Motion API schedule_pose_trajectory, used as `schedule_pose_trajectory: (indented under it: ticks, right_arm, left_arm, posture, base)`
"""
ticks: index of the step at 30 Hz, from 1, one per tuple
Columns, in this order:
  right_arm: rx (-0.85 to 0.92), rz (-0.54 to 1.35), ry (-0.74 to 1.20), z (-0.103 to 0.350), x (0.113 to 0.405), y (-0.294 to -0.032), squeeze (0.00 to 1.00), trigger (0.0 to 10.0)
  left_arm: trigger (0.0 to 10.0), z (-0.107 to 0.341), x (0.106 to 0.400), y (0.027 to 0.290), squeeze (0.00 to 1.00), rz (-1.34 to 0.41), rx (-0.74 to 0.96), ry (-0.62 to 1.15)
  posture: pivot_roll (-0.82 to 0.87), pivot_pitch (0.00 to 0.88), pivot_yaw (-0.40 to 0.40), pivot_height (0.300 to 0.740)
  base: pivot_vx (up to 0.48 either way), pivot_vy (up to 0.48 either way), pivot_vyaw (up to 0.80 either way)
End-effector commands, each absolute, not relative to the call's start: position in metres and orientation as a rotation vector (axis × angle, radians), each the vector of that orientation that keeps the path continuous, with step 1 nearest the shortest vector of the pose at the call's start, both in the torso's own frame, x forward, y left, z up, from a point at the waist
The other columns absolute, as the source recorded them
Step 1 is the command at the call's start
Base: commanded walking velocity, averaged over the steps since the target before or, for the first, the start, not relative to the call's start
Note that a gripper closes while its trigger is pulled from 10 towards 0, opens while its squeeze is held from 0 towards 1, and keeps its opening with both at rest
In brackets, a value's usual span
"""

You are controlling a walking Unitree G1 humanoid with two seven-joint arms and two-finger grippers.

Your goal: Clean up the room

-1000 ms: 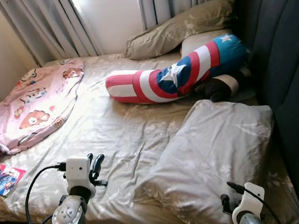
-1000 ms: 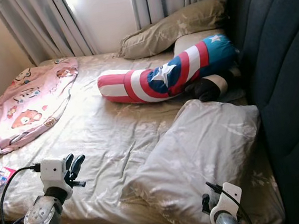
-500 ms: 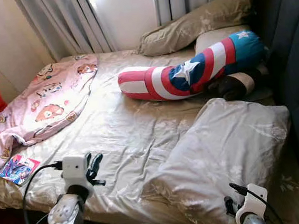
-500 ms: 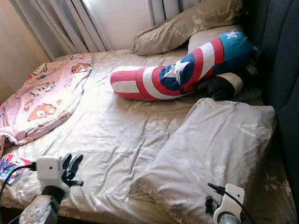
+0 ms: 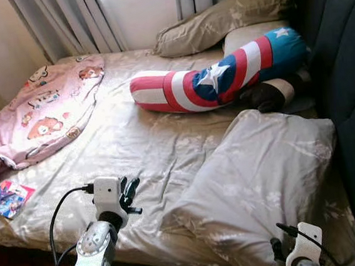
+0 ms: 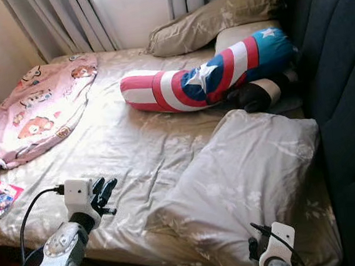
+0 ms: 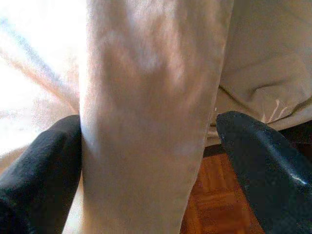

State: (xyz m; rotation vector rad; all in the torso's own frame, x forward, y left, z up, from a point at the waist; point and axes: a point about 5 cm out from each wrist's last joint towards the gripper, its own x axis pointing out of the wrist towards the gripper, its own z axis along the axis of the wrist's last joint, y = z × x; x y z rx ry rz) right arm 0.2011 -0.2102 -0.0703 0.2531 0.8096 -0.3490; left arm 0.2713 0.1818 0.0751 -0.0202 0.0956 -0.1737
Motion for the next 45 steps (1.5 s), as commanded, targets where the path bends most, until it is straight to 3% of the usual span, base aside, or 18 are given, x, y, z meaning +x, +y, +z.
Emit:
schedule_pose_trajectory:
  ticks: [1, 18, 19, 21, 22, 45]
  right_arm:
    - [0.277, -0.327, 0.846, -0.077, 0.192, -0.202, 0.00, 10.0]
    - [0.407, -0.307, 0.793, -0.077, 0.195, -0.182, 0.00, 10.0]
    - [0.411, -0.308, 0.793, -0.077, 0.194, -0.181, 0.00, 9.4]
    - [0.412, -0.308, 0.793, -0.078, 0.194, -0.180, 0.00, 9.4]
    - [0.415, -0.311, 0.791, -0.078, 0.194, -0.180, 0.00, 0.0]
    - [0.330, -0.310, 0.810, -0.077, 0.193, -0.191, 0.00, 0.0]
  left_arm:
    - [10.0, 0.081, 0.265, 0.184, 0.00, -0.171, -0.028, 0.088]
    - [10.0, 0.113, 0.242, 0.192, 0.00, -0.179, 0.024, 0.061]
    - [10.0, 0.115, 0.242, 0.192, 0.00, -0.182, 0.029, 0.063]
    - [10.0, 0.116, 0.242, 0.193, 0.00, -0.183, 0.030, 0.064]
    - [10.0, 0.117, 0.242, 0.192, 0.00, -0.186, 0.032, 0.065]
    - [10.0, 0.110, 0.240, 0.191, 0.00, -0.182, 0.044, 0.110]
  posture:
    - [0.16, 0.133, 0.098, 0.732]
    - [0.25, 0.206, 0.158, 0.732]
    - [0.26, 0.210, 0.164, 0.732]
    - [0.26, 0.210, 0.165, 0.732]
    - [0.25, 0.209, 0.167, 0.732]
    - [0.21, 0.167, 0.165, 0.732]
  base:
    - [0.000, 0.000, 0.00]
    - [0.000, 0.000, 0.00]
    - [0.000, 0.000, 0.00]
    - [0.000, 0.000, 0.00]
    - [0.000, 0.000, 0.00]
    - [0.000, 0.000, 0.00]
